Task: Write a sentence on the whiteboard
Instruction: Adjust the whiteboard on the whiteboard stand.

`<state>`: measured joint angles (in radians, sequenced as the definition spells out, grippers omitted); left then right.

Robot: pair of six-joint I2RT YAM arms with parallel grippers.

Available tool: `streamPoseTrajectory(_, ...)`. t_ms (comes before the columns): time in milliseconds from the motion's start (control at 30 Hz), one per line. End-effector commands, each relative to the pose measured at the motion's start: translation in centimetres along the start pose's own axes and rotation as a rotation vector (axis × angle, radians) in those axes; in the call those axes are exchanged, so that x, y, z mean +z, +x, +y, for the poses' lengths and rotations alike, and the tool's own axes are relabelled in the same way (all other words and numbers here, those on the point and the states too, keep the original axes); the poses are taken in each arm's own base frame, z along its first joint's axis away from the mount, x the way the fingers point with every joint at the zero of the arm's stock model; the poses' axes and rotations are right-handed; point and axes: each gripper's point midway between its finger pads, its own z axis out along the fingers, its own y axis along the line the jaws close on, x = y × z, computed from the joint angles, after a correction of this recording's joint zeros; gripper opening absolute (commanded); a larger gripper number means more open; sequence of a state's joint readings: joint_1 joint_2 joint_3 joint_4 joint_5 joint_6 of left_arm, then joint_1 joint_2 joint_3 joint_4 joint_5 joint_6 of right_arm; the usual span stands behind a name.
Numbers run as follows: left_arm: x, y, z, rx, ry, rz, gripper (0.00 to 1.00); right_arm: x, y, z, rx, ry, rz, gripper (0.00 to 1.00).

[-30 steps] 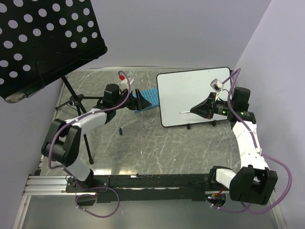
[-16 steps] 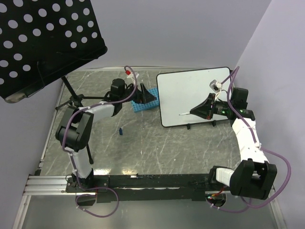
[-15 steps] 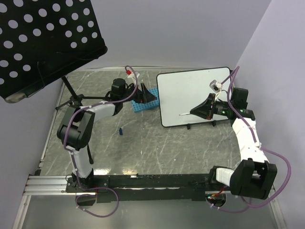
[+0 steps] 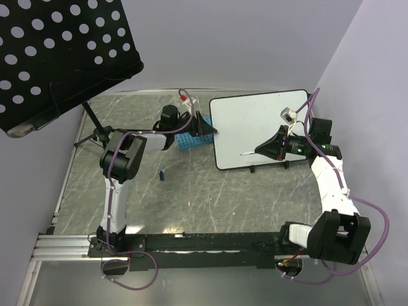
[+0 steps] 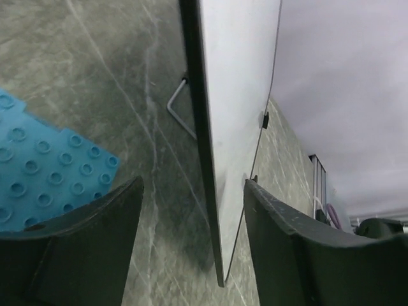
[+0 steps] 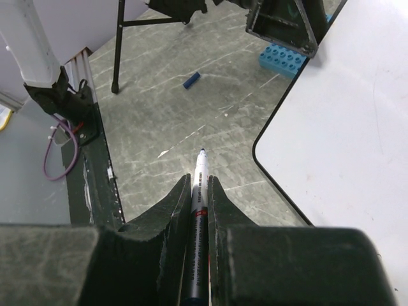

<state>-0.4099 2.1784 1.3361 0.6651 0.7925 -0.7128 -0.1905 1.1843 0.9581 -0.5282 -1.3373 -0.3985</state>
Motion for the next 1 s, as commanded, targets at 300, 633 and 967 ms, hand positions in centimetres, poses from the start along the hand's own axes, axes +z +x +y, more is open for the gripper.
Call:
streamPoseTrajectory(300, 1.7, 0.1, -3.7, 0.037, 0.262, 0.002, 0.49, -0.4, -1.6, -0.4, -0.076, -0.010, -0.026, 0.00)
streamPoseTrajectory(633, 1.9, 0.2, -4.0, 0.028, 0.295, 0.005, 0.40, -0.4, -1.5, -0.5, -0.071, -0.011, -0.023, 0.00)
streamPoseTrajectory(967, 2.9, -0.2, -3.8, 0.071, 0.266, 0.019, 0.06, -0.5, -1.5, -0.6, -0.074, -0.006, -0.024, 0.00)
